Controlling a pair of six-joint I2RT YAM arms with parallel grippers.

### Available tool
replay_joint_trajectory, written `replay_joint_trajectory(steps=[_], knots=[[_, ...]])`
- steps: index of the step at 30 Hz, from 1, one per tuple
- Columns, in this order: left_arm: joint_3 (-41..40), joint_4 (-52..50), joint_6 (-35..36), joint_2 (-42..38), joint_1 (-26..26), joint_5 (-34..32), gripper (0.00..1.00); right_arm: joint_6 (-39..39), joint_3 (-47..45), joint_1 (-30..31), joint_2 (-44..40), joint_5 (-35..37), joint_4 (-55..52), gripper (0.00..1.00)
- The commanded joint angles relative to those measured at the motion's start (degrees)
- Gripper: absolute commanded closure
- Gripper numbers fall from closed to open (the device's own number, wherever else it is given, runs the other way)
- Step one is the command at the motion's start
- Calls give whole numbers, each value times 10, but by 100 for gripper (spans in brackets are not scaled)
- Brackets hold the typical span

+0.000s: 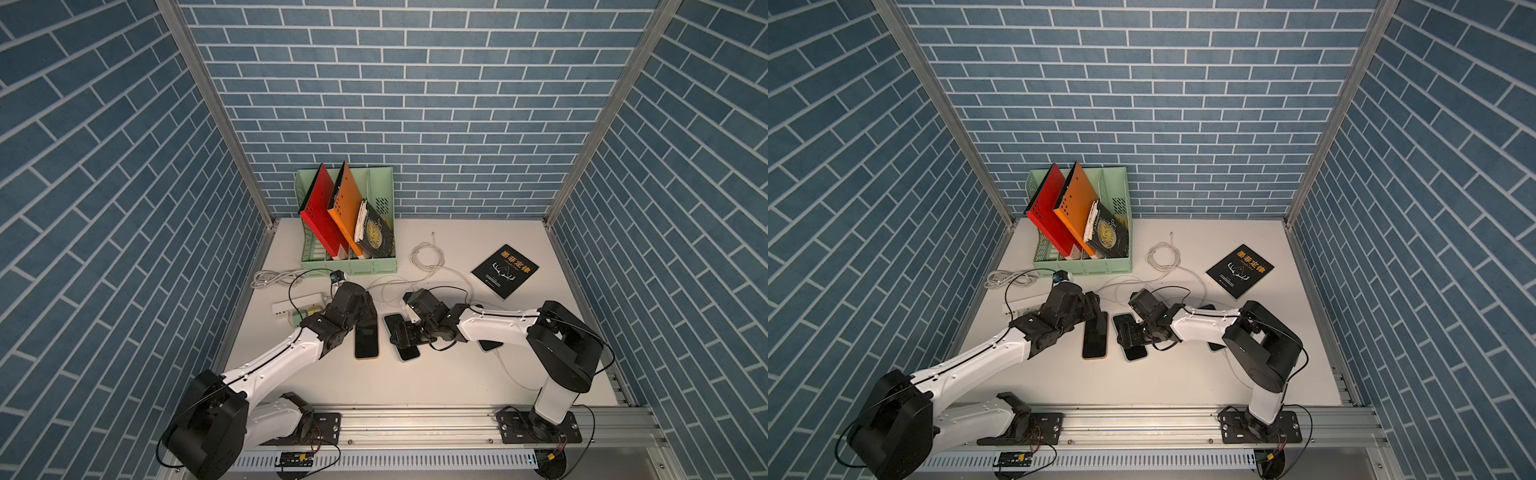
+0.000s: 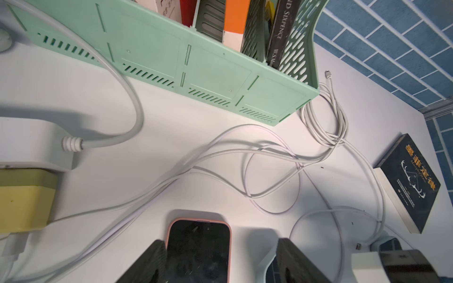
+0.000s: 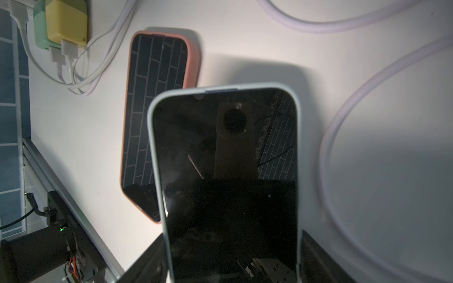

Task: Unplug the charging cable from the phone
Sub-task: Place the phone at the center of the board.

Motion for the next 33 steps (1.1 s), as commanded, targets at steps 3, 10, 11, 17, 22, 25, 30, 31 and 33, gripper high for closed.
replay_joint_trajectory(steps=[3,10,11,17,22,25,30,31,33], knots=[[-15,-2,-1,-15,10,1,24,28,13,-2,12,54,-35,77],[-25,1,-2,-17,17,0,25,21,36,-5,27,55,-55,58],[-26,2,-2,-17,18,0,25,19,38,-4,31,49,-54,49],[-27,4,-2,-12,25,1,25,6,38,-4,36,22,-46,3],[-25,9,-2,-1,27,2,25,6,30,-3,32,8,-41,0],[-24,10,-1,4,28,2,26,13,14,-3,17,-14,-23,1],[-25,14,-1,9,30,2,26,3,-14,-19,-20,-14,-20,1],[-24,15,-1,12,30,2,26,2,-18,-27,-20,-18,-19,0],[-20,15,-1,16,31,4,26,-3,-19,-40,-19,-23,-17,0]])
